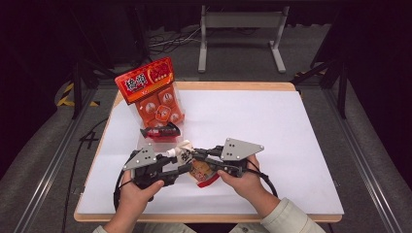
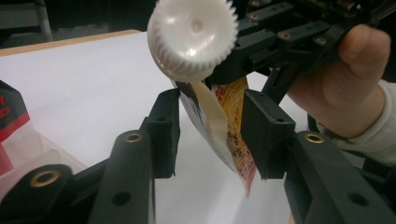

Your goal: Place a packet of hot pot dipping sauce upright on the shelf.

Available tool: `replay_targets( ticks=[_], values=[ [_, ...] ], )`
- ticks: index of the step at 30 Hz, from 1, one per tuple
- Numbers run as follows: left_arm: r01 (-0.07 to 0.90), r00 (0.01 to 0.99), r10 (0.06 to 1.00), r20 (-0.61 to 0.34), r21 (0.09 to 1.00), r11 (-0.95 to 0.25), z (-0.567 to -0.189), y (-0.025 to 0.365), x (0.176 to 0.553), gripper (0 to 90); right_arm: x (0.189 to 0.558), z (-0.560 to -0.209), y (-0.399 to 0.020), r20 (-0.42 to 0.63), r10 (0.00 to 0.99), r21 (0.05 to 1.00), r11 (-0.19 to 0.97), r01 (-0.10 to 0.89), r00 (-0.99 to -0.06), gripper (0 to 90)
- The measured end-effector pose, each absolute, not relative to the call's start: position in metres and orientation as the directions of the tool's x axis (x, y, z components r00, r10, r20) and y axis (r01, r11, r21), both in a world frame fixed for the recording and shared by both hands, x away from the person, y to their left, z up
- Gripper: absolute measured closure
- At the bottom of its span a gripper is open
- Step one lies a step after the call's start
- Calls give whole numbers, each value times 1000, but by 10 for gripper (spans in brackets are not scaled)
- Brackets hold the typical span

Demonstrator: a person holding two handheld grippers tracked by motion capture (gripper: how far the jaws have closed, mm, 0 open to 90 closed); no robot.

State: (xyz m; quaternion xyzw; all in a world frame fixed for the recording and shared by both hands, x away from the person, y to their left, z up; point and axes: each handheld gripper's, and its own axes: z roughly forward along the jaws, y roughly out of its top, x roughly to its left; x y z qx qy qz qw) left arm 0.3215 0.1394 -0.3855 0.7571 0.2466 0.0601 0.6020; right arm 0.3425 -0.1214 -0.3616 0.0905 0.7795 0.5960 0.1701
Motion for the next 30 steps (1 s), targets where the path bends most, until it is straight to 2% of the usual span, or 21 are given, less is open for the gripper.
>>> replay_targets(
  ticks=[3, 4, 5, 9, 17, 19, 21, 23, 27, 30],
  values=[
    [305, 869, 449, -209, 940, -152, -385, 142, 322, 710, 342, -361, -121, -154, 340, 961, 269, -62, -928, 864],
    [311, 868, 445, -218, 939, -145, -386, 143, 322, 710, 342, -361, -121, -150, 336, 962, 265, -59, -930, 861],
    [313, 868, 443, -223, 939, -141, -385, 145, 323, 766, 342, -361, -120, -142, 334, 965, 257, -55, -932, 856],
    [317, 869, 437, -232, 939, -131, -385, 149, 323, 855, 342, -361, -120, -134, 323, 968, 246, -54, -937, 841],
    [277, 885, 433, -171, 941, -194, -374, 154, 321, 893, 341, -359, -120, -128, 306, 969, 239, -54, -943, 790],
    [257, 893, 425, -150, 944, -207, -370, 155, 321, 896, 341, -358, -121, -122, 306, 971, 233, -50, -944, 736],
    [245, 898, 419, -135, 944, -221, -366, 156, 321, 898, 341, -357, -123, -122, 331, 973, 228, -47, -936, 597],
    [222, 905, 411, -109, 945, -238, -363, 156, 323, 899, 342, -357, -125, -124, 344, 974, 222, -48, -931, 545],
    [201, 920, 383, -84, 939, -278, -355, 157, 327, 900, 342, -354, -131, -124, 359, 978, 202, -52, -925, 383],
    [194, 926, 371, -71, 932, -306, -348, 158, 331, 900, 343, -351, -139, -109, 362, 982, 185, -43, -926, 334]
  ],
)
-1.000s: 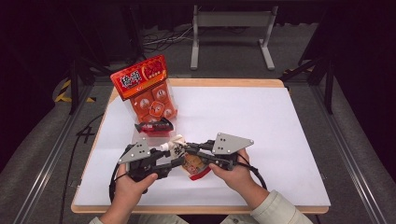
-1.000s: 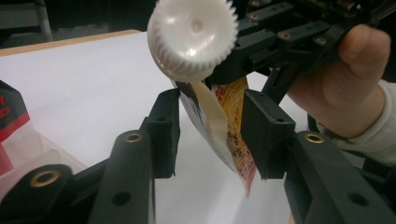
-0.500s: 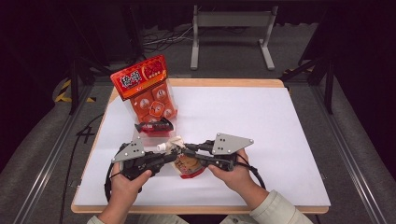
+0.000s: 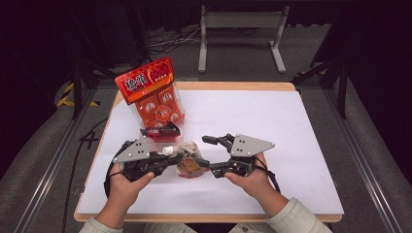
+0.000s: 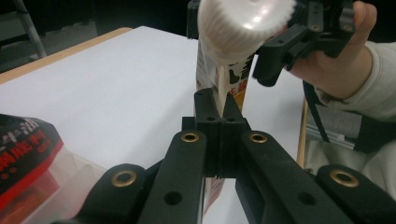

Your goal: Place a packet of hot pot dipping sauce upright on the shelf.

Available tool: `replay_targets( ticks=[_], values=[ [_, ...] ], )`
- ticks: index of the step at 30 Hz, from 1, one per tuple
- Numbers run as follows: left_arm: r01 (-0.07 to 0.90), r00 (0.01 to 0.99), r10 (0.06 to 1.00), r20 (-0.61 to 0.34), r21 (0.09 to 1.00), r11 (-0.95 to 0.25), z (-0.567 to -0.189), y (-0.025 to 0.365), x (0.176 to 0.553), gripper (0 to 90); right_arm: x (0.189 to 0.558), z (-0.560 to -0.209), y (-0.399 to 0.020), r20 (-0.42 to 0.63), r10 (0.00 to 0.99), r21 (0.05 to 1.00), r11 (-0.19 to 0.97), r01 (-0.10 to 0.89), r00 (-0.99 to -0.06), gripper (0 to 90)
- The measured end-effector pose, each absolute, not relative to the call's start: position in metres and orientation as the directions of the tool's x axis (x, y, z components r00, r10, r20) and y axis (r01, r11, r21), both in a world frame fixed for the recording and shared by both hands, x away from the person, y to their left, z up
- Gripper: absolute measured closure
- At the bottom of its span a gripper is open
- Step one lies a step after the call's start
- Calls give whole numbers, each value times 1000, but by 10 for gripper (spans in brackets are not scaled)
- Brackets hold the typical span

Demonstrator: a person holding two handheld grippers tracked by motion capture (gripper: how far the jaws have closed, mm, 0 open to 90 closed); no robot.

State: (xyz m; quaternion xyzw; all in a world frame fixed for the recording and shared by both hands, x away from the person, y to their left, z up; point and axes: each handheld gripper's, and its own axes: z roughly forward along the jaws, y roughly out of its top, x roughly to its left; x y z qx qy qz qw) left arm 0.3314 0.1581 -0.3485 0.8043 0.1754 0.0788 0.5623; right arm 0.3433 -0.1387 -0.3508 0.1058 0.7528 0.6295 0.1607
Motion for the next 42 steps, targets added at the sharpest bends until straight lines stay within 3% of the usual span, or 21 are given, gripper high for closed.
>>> replay_targets(
  ticks=[20, 28, 42],
  values=[
    [180, 937, 346, -45, 912, -368, -308, 179, 353, 900, 355, -360, -202, -70, 478, 973, 226, 46, -875, 363],
    [196, 925, 378, -47, 910, -367, -301, 191, 363, 899, 367, -367, -219, -55, 552, 961, 255, 105, -832, 360],
    [194, 889, 459, 13, 896, -400, -296, 212, 372, 899, 373, -372, -224, -16, 561, 955, 255, 154, -828, 347]
  ],
)
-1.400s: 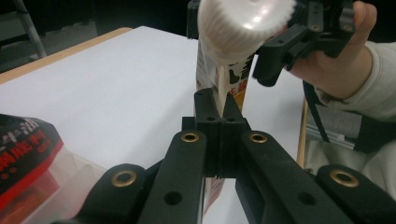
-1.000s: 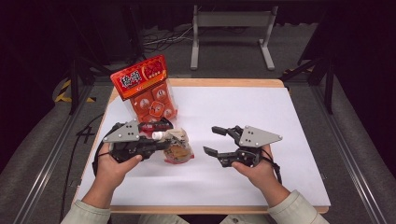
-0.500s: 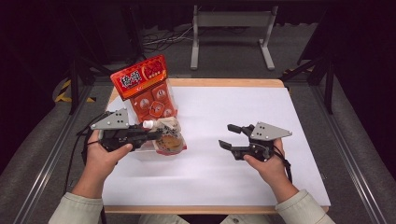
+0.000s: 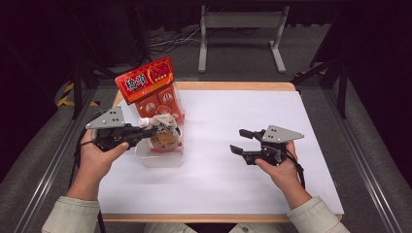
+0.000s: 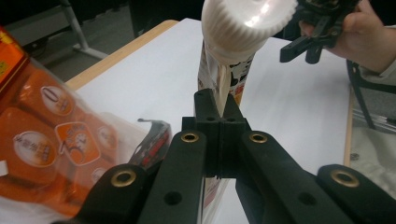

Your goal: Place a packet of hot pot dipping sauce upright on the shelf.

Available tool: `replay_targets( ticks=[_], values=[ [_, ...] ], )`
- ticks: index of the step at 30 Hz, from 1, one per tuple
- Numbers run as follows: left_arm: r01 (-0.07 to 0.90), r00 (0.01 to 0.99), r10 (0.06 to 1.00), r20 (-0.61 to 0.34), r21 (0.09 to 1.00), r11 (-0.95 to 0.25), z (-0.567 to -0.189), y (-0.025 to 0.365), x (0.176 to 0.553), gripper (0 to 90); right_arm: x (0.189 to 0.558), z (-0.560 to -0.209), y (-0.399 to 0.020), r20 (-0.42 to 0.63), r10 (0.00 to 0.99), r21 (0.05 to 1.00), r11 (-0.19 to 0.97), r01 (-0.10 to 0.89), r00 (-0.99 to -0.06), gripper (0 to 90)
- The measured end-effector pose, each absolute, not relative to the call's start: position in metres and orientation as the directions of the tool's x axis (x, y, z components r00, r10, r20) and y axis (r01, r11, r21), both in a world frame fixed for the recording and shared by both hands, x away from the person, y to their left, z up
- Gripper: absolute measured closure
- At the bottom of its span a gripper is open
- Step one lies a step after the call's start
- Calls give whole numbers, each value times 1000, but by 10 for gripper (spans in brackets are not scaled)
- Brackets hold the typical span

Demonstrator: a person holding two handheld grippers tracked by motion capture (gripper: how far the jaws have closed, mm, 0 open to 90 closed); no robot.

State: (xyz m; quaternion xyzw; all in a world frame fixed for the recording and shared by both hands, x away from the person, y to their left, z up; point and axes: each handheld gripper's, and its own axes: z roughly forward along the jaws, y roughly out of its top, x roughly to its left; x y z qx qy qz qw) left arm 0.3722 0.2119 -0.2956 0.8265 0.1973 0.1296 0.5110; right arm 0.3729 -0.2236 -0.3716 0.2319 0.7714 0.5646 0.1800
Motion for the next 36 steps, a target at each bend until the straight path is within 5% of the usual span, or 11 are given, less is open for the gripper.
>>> replay_targets(
  ticks=[12, 36],
  values=[
    [213, 866, 498, 42, 870, -444, -302, 223, 378, 899, 373, -370, -226, -14, 557, 957, 248, 151, -830, 343],
    [299, 859, 507, -69, 872, -389, -344, 228, 391, 899, 375, -373, -226, 4, 553, 955, 244, 167, -833, 340]
  ],
)
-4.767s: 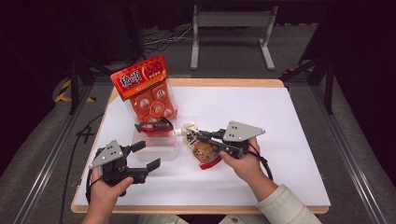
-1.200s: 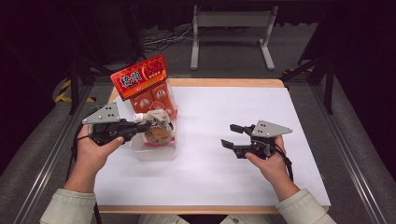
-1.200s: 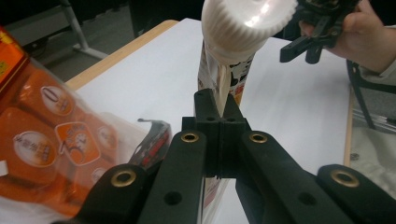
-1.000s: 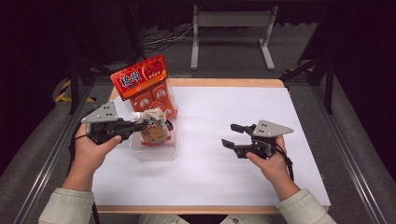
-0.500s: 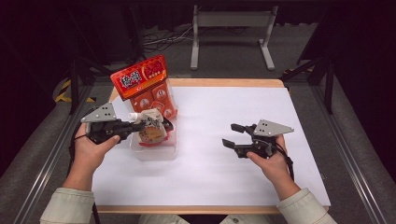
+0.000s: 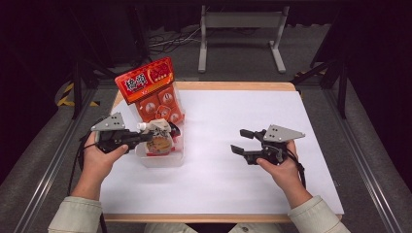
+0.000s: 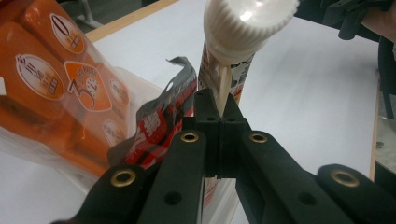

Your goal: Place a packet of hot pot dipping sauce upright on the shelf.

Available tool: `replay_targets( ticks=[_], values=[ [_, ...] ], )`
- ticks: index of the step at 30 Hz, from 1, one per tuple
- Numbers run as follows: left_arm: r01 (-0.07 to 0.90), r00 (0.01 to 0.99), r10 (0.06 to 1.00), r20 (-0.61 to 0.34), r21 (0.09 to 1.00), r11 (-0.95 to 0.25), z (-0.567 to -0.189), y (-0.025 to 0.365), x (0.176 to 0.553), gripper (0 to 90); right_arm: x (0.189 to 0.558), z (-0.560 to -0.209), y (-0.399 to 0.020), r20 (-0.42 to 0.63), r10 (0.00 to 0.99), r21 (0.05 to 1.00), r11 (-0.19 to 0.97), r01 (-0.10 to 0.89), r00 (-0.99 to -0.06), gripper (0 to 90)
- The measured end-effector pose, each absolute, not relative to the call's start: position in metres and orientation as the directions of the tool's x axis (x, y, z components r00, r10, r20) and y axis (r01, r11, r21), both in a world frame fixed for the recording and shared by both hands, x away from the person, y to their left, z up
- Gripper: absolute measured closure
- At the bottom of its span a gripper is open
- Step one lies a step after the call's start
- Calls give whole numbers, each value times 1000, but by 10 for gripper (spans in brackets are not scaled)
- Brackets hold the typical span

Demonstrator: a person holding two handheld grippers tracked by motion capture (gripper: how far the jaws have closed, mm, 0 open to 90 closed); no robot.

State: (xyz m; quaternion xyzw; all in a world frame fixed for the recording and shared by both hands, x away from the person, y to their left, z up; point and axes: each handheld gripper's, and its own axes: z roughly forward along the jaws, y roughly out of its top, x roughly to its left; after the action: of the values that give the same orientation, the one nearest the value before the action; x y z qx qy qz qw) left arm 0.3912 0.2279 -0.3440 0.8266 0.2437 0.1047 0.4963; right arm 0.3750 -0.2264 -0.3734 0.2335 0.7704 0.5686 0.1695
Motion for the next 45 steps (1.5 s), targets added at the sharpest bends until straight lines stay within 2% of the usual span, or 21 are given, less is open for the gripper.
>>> replay_targets(
  ticks=[23, 35, 42, 45],
  values=[
    [368, 844, 517, -145, 857, -361, -380, 230, 393, 899, 376, -383, -218, 9, 522, 937, 292, 189, -853, 322],
    [367, 833, 539, -126, 855, -367, -385, 233, 392, 890, 377, -384, -216, 16, 512, 934, 298, 195, -859, 295],
    [376, 808, 582, -94, 843, -386, -383, 235, 389, 822, 377, -385, -216, 15, 509, 931, 306, 198, -861, 278],
    [366, 805, 587, -85, 850, -380, -381, 235, 388, 713, 377, -385, -217, 13, 509, 931, 308, 195, -861, 274]
  ],
)
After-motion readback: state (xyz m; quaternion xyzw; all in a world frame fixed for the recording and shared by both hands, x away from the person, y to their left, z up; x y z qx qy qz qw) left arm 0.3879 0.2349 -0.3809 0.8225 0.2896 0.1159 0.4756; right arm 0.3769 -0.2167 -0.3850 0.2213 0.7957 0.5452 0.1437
